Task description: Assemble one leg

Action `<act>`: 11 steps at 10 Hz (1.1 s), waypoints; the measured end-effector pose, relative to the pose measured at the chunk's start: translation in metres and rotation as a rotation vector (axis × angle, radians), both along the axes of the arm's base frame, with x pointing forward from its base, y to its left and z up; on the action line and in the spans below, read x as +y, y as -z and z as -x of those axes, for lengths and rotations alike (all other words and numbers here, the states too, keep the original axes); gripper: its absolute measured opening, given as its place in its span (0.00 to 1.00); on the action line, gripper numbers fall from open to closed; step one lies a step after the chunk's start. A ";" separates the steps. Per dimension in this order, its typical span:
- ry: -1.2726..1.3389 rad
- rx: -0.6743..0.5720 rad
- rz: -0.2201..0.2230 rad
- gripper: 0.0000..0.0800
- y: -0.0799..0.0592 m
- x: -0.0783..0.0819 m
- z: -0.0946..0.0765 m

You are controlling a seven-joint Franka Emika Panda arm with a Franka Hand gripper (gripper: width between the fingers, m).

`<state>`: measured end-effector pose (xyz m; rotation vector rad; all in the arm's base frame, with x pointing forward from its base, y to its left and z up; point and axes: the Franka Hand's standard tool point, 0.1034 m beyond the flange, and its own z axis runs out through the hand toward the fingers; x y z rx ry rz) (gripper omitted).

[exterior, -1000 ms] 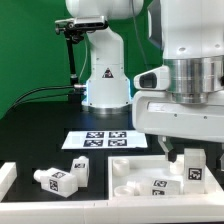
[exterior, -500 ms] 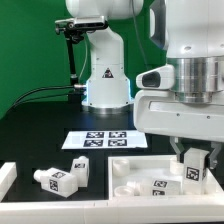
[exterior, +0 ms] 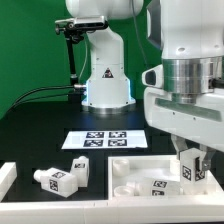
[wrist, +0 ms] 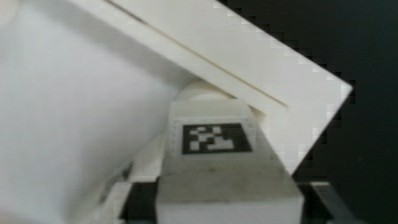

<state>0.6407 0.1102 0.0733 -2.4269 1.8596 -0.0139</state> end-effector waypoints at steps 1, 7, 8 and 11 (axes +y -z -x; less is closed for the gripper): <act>0.156 0.020 -0.028 0.36 -0.001 0.002 0.000; 0.622 0.031 -0.071 0.36 0.000 0.001 -0.001; 0.623 0.031 -0.070 0.37 0.001 0.000 -0.001; 0.597 0.020 -0.079 0.65 -0.009 0.003 -0.004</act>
Offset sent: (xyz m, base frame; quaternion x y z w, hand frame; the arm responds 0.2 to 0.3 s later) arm 0.0171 -0.0010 0.0074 0.0894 -0.0060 0.3167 0.9443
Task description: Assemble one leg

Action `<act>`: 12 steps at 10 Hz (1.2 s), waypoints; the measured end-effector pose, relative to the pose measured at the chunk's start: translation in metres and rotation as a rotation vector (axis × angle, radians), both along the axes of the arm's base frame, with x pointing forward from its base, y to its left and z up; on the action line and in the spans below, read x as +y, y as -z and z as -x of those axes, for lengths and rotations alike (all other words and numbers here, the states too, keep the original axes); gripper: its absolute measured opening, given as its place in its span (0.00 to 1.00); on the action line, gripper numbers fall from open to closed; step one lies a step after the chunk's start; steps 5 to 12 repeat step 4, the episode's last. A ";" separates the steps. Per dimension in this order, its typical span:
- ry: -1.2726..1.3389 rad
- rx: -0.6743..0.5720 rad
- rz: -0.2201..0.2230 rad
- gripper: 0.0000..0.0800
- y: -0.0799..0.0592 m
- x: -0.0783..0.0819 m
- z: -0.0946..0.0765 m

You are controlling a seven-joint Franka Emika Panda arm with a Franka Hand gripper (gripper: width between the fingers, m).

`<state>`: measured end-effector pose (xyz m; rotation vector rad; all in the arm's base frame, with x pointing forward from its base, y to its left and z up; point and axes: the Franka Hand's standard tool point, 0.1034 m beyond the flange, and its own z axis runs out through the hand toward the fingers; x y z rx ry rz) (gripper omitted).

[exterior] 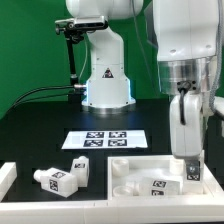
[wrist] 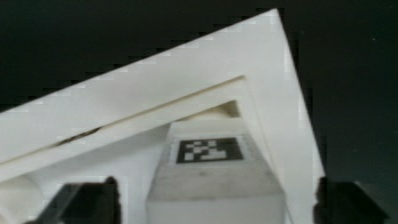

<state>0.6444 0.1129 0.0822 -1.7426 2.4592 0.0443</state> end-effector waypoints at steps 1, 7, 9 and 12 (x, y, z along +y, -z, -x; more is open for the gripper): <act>-0.017 -0.025 -0.009 0.78 -0.018 0.001 -0.005; -0.037 -0.055 -0.014 0.81 -0.035 -0.001 -0.011; -0.037 -0.055 -0.014 0.81 -0.035 -0.001 -0.011; -0.037 -0.055 -0.014 0.81 -0.035 -0.001 -0.011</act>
Offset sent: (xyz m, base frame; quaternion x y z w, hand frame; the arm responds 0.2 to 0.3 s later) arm 0.0000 0.0000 0.0000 0.0000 0.0000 0.0000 1.0000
